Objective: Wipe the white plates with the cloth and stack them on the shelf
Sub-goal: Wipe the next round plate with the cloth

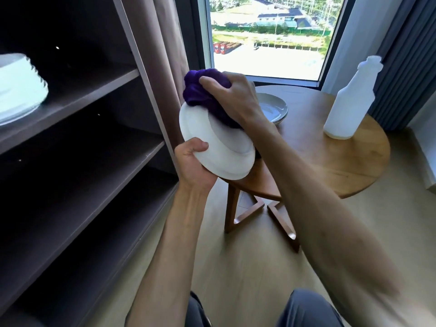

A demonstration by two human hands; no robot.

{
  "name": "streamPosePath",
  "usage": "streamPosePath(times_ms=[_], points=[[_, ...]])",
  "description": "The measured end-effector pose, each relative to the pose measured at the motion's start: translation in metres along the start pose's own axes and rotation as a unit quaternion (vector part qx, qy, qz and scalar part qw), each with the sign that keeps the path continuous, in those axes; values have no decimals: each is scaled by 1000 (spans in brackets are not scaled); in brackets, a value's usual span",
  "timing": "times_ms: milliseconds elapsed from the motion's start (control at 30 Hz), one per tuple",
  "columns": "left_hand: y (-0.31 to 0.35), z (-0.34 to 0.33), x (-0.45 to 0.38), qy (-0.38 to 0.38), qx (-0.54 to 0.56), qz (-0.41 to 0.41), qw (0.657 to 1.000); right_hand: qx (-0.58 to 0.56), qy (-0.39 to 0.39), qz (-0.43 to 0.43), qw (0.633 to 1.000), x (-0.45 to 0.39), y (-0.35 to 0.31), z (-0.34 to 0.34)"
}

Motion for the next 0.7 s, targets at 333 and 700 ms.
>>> streamPosePath(times_ms=[333, 700], points=[[3, 15, 6, -52, 15, 26, 998, -28, -50, -197, 979, -33, 40, 2], [12, 23, -23, 68, 40, -33, 996, -62, 47, -166, 983, 42, 53, -36]])
Point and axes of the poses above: each hand's wrist, its own x-axis away from the middle knuckle, its own z-axis out of the back of the hand, y = z × x, the point moved 1 cm from there along -x, towards the middle knuckle, and after that the axes turned 4 degrees about -y, right-handed, at the moved point
